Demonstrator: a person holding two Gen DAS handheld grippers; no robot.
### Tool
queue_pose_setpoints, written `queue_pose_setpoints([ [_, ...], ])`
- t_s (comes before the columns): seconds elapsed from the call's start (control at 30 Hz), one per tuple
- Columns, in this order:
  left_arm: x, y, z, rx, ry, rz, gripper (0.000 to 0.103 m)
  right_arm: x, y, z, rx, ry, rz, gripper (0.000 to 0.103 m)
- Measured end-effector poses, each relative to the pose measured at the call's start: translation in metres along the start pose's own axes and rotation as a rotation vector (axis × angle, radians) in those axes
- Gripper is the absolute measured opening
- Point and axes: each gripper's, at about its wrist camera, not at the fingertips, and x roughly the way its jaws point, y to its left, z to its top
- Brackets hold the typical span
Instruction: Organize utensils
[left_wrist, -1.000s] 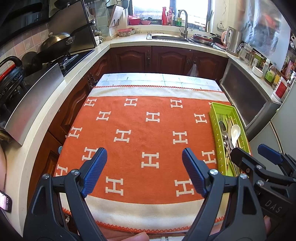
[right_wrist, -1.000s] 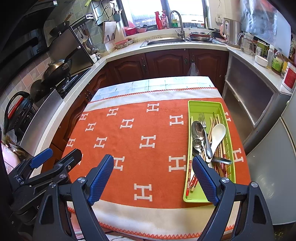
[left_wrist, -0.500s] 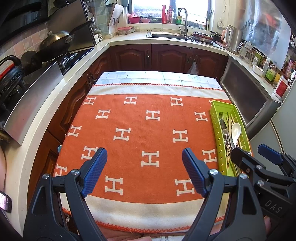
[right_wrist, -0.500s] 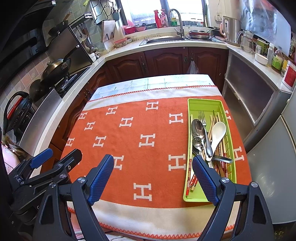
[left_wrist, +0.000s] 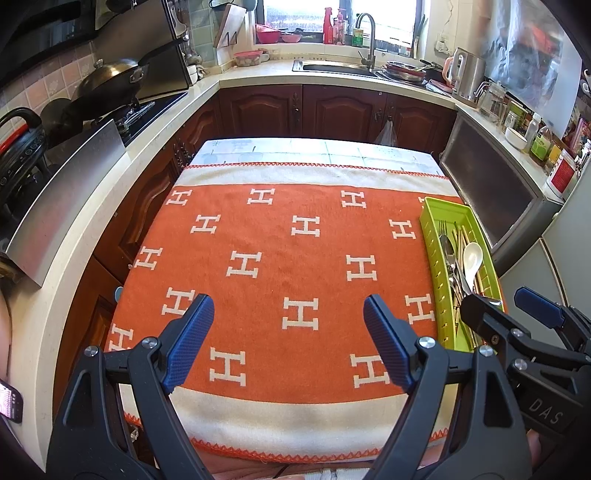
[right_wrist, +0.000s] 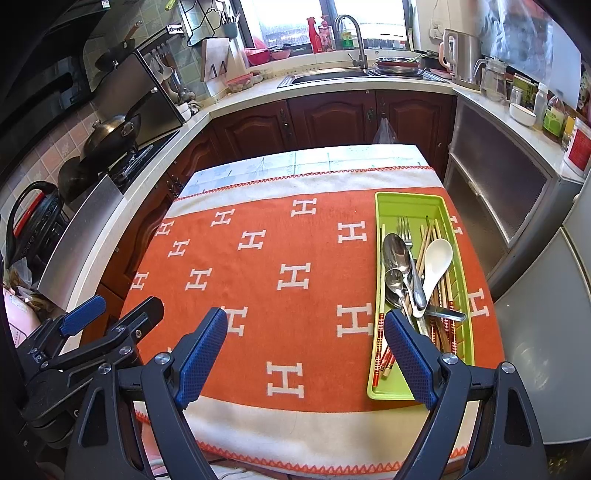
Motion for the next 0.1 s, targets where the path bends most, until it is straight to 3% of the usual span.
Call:
queue_pose_setpoints([
  [0.1, 0.0023, 0.0014, -0.001, -0.002, 0.005, -0.002, 0.081, 0.0023, 0.0001, -0.0038, -0.001, 0.003, -0.001, 0.088],
])
